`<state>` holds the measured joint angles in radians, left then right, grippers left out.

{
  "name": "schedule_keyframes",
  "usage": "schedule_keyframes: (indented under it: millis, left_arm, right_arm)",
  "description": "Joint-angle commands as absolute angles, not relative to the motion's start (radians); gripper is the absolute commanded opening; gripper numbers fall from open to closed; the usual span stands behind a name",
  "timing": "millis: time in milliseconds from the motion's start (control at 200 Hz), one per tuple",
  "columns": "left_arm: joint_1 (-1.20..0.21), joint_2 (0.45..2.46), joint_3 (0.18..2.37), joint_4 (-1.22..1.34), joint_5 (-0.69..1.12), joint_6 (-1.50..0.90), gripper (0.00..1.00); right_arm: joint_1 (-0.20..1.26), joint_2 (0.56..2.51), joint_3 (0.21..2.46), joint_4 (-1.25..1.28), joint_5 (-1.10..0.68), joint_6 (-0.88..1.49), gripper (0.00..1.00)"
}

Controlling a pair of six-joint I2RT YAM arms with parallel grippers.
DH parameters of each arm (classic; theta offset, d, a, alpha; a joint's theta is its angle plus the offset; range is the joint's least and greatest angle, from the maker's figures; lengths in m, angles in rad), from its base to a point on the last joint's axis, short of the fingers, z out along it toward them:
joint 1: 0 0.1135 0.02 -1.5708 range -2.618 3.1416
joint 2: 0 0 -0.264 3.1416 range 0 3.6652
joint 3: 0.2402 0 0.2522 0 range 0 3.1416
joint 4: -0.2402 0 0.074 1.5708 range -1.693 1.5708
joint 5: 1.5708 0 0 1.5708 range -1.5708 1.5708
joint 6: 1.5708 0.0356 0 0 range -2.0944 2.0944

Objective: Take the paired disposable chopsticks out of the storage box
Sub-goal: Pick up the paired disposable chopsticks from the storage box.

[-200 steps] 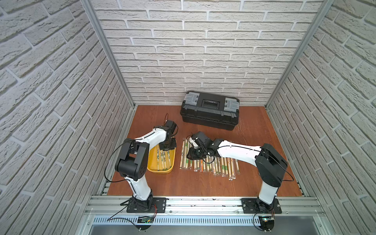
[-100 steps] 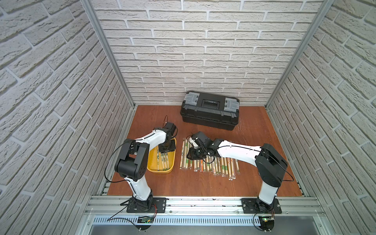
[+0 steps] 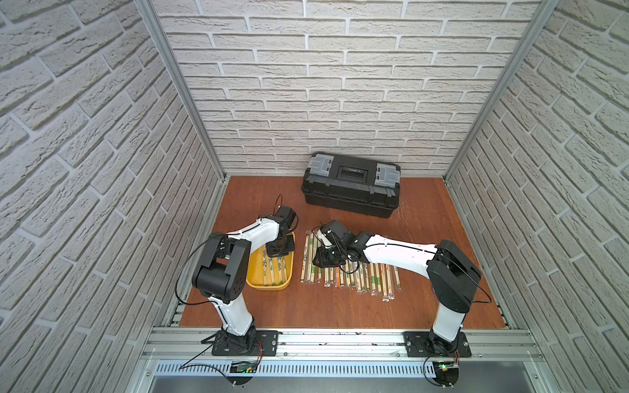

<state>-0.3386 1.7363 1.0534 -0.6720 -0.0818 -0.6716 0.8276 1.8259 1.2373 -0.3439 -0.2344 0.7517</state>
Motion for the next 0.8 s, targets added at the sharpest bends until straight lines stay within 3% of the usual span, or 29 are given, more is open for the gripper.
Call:
schedule_keyframes:
  millis: [0,485,795]
  left_arm:
    - [-0.340,1.719,1.036,-0.700,-0.086,-0.673,0.00]
    - [-0.329,1.546,1.191,-0.866,-0.145,-0.604,0.00]
    - [-0.479,1.631,1.329,-0.875,-0.129,-0.595,0.00]
  right_arm:
    - [0.823,1.807,1.227,-0.345,-0.223,0.742,0.34]
    - [0.817,1.799,1.244,-0.355,-0.224,0.735,0.34]
    - [0.782,1.754,1.190,-0.345,-0.210,0.739,0.34]
